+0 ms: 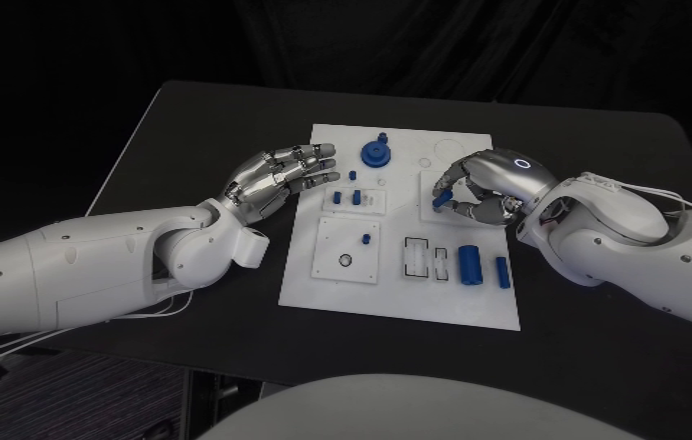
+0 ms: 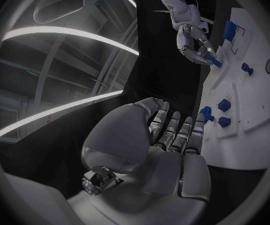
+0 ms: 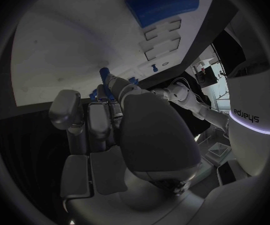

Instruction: Assemble the parts on the task board

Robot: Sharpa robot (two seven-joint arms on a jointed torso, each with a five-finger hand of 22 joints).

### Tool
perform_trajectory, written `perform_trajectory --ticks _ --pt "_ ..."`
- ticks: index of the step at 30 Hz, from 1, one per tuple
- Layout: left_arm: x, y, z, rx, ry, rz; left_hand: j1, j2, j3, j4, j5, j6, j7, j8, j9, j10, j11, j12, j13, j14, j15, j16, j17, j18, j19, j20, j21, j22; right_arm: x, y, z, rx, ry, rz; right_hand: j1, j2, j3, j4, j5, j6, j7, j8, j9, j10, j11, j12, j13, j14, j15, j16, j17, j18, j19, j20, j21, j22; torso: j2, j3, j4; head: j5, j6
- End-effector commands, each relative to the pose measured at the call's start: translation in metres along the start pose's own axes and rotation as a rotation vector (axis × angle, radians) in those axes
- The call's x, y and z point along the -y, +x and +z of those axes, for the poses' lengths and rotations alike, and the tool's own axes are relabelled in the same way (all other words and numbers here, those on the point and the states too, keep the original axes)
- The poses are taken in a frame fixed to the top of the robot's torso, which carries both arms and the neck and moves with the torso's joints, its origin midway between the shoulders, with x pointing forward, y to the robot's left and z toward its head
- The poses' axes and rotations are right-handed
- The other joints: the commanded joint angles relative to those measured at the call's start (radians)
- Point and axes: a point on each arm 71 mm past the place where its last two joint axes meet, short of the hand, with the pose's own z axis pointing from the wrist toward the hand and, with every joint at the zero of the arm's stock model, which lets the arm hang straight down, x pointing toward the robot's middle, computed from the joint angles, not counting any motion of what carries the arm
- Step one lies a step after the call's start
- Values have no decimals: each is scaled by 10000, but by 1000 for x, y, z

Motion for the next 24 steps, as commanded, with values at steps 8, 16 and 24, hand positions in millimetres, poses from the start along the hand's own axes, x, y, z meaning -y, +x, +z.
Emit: perform_trajectory --ticks 8,16,24 --pt "0 2 1 -141 151 -152 -64 4 45 10 39 80 -5 61 12 28 5 20 9 39 19 30 13 -180 77 16 44 -11 -23 -38 2 1391 -673 -63 -311 -86 143 -31 -61 146 -26 137 271 444 -375 92 455 2 -84 -106 -29 -166 -3 -72 16 1320 -11 -9 -4 23 -2" --pt "0 2 1 -131 183 -154 -68 16 71 13 45 75 7 63 9 26 5 17 8 35 15 31 13 -179 80 16 43 -15 -61 -26 11 421 -1796 -458 -497 -119 165 15 -104 143 -51 173 443 412 -383 1 481 49 -92 -88 51 -173 10 -81 49 1325 -8 -8 4 65 -2" --pt "1 -1 -1 7 288 -54 -103 -1 198 -2 48 68 53 72 -4 7 121 -4 6 -163 -183 -153 -15 -142 -28 10 0 -172 -102 3 34 -983 -2891 -1099 -579 -143 167 -10 -246 123 -52 186 657 430 -368 -159 500 -142 -73 -331 -346 -97 -184 -67 -384 1211 -10 -27 15 508 -2"
